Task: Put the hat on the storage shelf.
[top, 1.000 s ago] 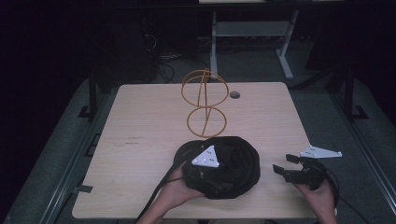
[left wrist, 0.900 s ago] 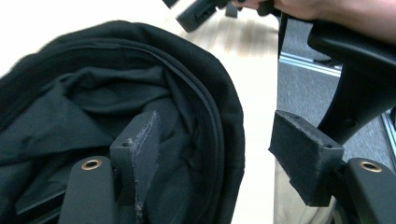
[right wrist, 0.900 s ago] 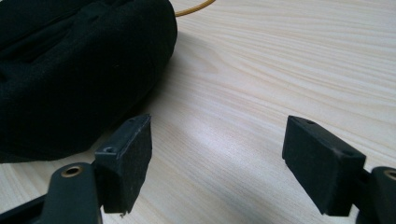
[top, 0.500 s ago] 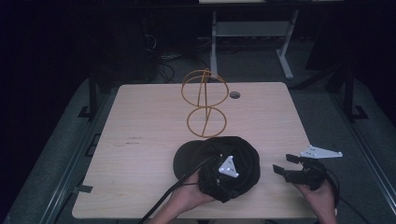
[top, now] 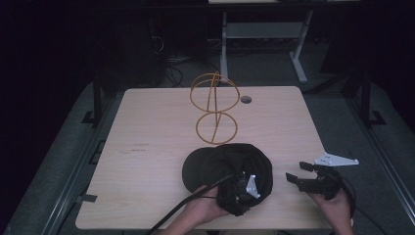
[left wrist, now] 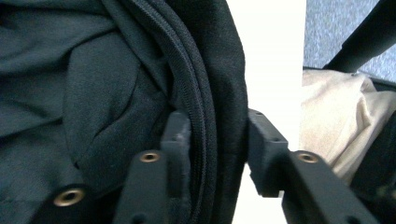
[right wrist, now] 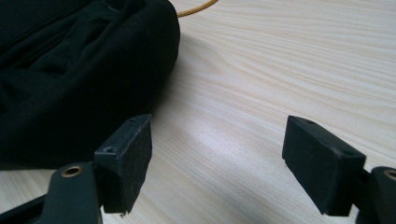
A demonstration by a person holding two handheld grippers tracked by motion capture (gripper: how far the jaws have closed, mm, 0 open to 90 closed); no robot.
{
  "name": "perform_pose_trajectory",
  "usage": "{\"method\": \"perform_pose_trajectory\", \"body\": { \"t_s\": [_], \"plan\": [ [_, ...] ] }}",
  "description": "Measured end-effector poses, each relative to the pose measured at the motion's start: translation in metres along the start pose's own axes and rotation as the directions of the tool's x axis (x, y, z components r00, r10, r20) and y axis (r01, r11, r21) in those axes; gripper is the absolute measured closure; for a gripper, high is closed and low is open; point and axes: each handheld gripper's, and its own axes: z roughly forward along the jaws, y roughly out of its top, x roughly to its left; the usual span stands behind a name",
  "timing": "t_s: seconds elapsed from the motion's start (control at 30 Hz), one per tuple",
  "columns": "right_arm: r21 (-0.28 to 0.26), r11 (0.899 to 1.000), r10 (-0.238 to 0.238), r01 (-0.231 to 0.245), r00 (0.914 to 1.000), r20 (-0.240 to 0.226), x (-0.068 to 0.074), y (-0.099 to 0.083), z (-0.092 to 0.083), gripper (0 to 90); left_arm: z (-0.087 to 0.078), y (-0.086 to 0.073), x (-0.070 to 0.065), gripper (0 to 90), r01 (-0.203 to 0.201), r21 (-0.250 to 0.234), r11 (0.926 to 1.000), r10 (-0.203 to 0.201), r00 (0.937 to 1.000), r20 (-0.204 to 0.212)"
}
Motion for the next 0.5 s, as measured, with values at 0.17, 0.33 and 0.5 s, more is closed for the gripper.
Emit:
{"method": "perform_pose_trajectory", "body": {
  "t_s": [0.17, 0.33, 0.5],
  "plan": [
    [0.002, 1.000, 0.003, -0.003, 1.0000, 0.000, 0.001, 0.000, 0.000, 23.8, 0.001, 0.001, 0.000, 75.6, -0.019, 0.013, 0.9997, 0.020, 0.9997, -0.012],
    [0.001, 1.000, -0.010, 0.010, 0.9999, -0.001, 0.001, 0.000, 0.001, 23.1, -0.010, 0.000, 0.005, 76.8, 0.003, -0.047, 0.9989, -0.003, 1.0000, -0.001],
    [-0.006, 1.000, -0.007, 0.007, 1.0000, -0.006, 0.004, 0.003, 0.001, 19.7, -0.030, -0.005, 0.016, 77.5, 0.040, -0.147, 0.9883, -0.036, 0.9989, 0.031]
  ]
}}
